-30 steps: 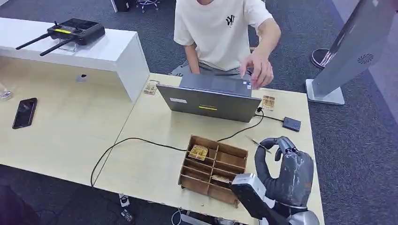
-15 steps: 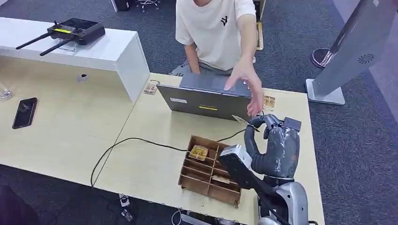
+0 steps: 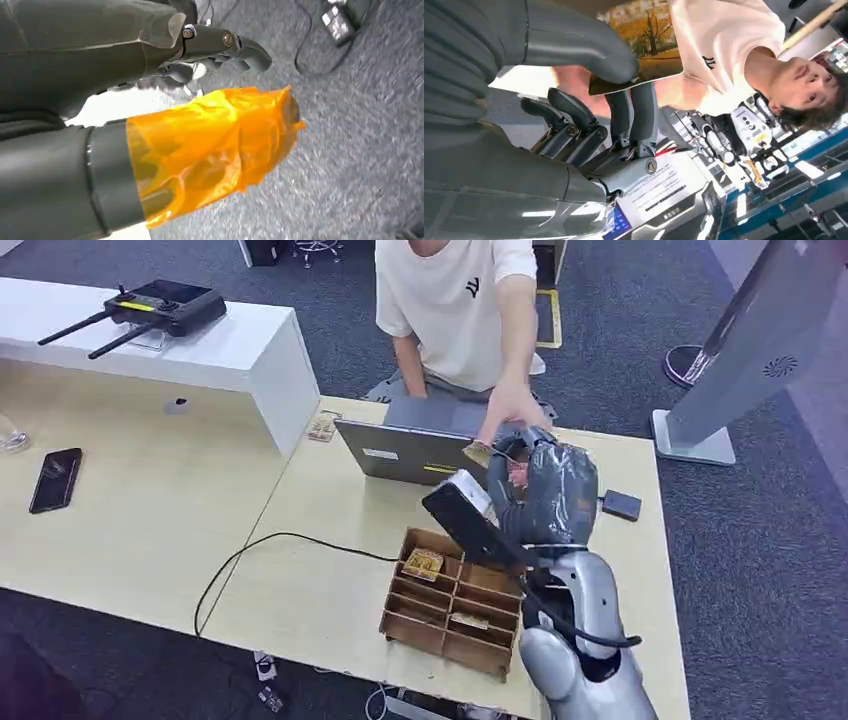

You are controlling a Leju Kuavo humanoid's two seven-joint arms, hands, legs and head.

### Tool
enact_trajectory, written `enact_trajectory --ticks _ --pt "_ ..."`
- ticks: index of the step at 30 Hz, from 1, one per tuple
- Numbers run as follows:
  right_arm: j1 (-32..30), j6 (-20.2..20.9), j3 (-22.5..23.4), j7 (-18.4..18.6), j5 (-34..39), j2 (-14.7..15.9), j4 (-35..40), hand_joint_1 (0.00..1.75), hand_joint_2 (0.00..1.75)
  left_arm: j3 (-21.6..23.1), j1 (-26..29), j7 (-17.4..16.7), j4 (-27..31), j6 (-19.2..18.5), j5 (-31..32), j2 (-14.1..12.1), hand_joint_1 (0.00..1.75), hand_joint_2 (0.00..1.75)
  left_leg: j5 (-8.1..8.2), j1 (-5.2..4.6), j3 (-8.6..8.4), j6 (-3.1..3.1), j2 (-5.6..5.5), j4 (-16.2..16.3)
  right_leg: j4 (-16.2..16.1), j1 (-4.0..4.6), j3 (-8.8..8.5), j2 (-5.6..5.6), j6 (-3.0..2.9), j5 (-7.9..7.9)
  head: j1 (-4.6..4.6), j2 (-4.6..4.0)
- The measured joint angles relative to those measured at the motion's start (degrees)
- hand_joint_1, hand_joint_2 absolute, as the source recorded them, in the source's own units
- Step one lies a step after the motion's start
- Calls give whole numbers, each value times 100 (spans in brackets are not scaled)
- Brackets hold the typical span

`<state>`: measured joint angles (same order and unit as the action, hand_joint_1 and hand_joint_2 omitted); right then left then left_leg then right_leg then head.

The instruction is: Pass the card to the sensor for recognition and then transmit it.

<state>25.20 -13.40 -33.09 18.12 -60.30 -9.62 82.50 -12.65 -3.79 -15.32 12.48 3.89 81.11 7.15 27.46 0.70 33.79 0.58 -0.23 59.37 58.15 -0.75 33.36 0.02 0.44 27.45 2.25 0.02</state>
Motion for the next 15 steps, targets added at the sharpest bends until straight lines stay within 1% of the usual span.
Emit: enact_trajectory --ticks 3,7,10,15 --pt "377 146 13 231 -218 -33 -394 175 175 114 -5 -70 0 -2 116 55 0 0 0 -4 1 0 2 0 0 0 0 3 3 -2 -2 0" --pt "725 188 70 332 -363 -33 -821 175 175 218 -10 -133 0 0 157 136 0 0 2 -6 4 -2 0 2 -6 -2 0 1 7 -4 -4 0" --pt "815 175 146 332 -435 -35 -1018 175 175 245 -9 -140 0 15 164 184 0 0 5 -7 6 -6 0 2 -8 -2 0 1 8 -4 -4 0" --pt "801 184 223 332 -616 -33 -1127 175 175 273 -9 -151 0 24 166 245 0 0 7 -6 5 -6 1 2 -8 -2 5 3 8 -4 0 0"
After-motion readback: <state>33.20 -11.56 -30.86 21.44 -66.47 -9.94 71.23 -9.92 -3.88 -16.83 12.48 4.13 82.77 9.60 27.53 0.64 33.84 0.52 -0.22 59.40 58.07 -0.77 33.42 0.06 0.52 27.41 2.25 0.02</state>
